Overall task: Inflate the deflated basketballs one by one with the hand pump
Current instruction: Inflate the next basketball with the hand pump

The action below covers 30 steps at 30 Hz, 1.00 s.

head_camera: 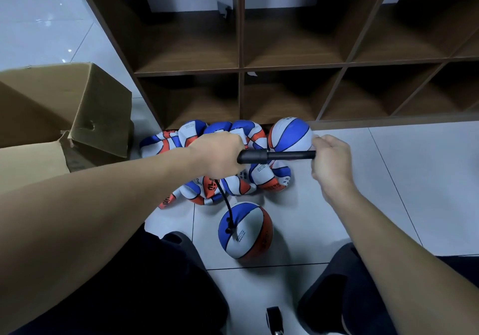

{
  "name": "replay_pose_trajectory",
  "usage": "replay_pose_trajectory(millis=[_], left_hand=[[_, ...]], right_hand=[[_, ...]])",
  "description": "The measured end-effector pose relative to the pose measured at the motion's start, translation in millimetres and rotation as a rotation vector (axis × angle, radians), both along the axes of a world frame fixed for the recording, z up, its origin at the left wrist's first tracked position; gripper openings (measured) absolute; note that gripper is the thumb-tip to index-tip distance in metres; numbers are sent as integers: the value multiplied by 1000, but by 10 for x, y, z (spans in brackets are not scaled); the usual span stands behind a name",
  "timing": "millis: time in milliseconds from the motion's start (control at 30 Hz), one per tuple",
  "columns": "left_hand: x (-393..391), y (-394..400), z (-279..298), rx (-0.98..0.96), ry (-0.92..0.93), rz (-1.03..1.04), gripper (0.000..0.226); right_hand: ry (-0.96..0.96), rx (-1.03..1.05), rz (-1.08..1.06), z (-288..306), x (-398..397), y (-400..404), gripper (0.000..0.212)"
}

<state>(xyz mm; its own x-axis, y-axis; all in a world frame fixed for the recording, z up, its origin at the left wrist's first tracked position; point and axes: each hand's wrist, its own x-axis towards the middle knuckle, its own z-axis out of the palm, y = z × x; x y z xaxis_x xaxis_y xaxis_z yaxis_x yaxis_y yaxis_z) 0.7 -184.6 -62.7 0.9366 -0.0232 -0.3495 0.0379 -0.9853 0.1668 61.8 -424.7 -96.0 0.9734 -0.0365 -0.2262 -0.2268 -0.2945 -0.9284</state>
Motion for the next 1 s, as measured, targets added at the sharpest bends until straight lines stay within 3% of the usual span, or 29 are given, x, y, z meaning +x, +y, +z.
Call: replay_pose_trajectory(millis=[433,867,1000], left_hand=[[-91,-123,22,59,-41,-27,24],[-84,-292,38,154,-112,-98,7],[-52,-298,35,183,-127,-145,13]], right_hand=[[-68,15,71,-115,-289,252,34],[-7,102,61,-145,-456,491,36],[9,113,73,-170,-463,488,34]])
